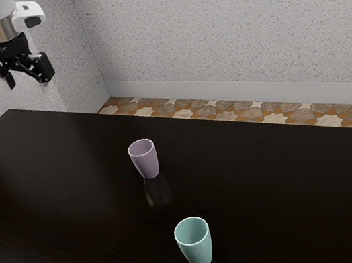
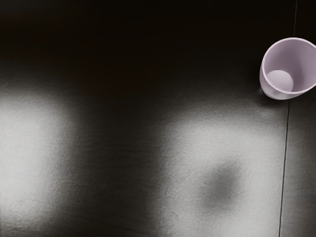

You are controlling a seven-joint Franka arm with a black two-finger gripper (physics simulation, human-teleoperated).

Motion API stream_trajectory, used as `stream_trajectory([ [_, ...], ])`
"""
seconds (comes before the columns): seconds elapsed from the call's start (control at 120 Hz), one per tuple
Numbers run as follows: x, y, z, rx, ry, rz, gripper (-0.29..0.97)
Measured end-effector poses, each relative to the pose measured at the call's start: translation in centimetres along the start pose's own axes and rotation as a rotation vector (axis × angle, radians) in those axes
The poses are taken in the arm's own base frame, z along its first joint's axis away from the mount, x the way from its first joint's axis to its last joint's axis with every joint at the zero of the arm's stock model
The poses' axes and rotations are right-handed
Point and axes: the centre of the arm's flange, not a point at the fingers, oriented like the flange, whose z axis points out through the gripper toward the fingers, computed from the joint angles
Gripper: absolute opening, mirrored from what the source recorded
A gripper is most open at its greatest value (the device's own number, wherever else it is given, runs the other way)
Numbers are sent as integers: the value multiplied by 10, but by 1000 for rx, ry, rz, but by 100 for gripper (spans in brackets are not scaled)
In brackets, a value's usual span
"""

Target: Place the left cup onto the right cup

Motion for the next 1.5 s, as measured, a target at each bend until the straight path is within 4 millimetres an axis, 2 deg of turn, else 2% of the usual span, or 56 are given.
stream_trajectory([
  [0.342, 1, -1, 2, 2, -2, 5, 68],
  [0.508, 3, -2, 9, 11, -14, 7, 68],
  [0.708, 10, -3, 27, 11, -45, 5, 68],
  [0.842, 26, 0, 48, 18, -77, 4, 68],
  [1.242, 68, 32, 135, -57, -184, -10, 68],
  [1.5, 86, 76, 167, -77, -171, 20, 68],
])
